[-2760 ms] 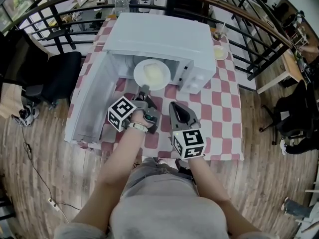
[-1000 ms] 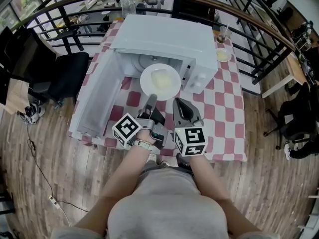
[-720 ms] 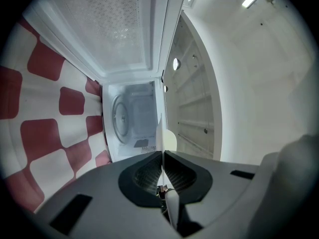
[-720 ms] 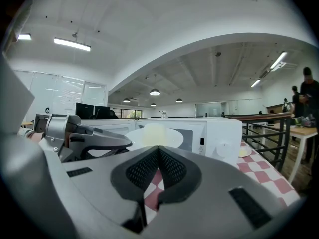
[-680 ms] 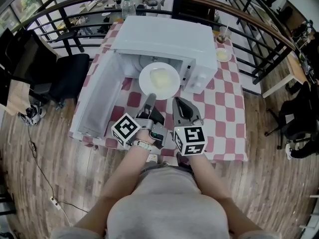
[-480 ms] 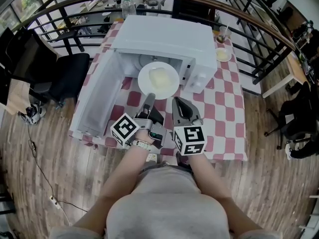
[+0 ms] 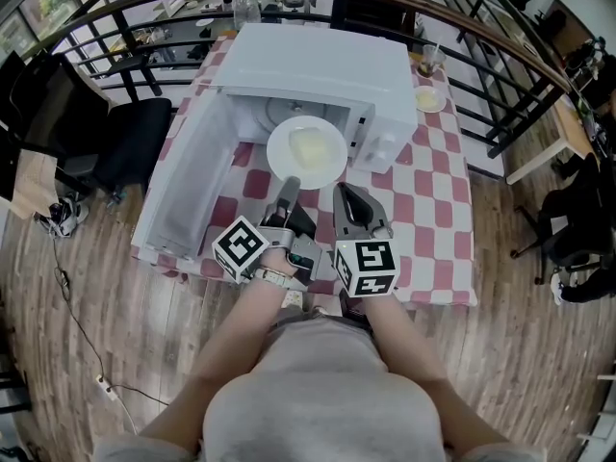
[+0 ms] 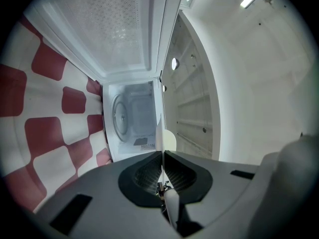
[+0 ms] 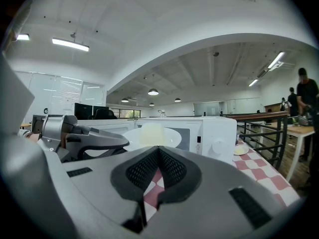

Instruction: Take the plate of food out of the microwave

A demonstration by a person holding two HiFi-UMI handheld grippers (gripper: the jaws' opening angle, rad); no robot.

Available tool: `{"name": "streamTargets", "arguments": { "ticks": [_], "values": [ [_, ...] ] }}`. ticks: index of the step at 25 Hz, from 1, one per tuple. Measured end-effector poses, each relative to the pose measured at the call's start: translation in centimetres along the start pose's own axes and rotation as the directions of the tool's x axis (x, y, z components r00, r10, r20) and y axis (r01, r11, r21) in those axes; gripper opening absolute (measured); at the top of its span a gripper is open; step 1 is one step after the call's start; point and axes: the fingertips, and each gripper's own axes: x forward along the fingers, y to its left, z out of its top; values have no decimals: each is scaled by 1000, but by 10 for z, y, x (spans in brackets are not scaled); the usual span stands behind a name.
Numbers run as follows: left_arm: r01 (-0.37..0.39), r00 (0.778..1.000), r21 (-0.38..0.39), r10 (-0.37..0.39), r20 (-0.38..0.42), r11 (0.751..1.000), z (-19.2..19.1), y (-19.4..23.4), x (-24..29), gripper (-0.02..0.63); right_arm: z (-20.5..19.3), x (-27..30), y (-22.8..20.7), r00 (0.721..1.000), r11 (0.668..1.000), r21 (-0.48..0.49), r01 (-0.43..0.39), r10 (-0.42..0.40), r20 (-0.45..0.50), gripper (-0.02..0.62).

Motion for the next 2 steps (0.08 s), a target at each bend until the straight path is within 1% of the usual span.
{"name": "streamTargets", "arguments": {
  "ticks": [2],
  "values": [
    [5, 1000, 0, -5, -3, 1000, -2, 0, 0, 17, 0, -1, -1, 1000, 1000, 0, 6, -6, 3, 25]
  ]
}}
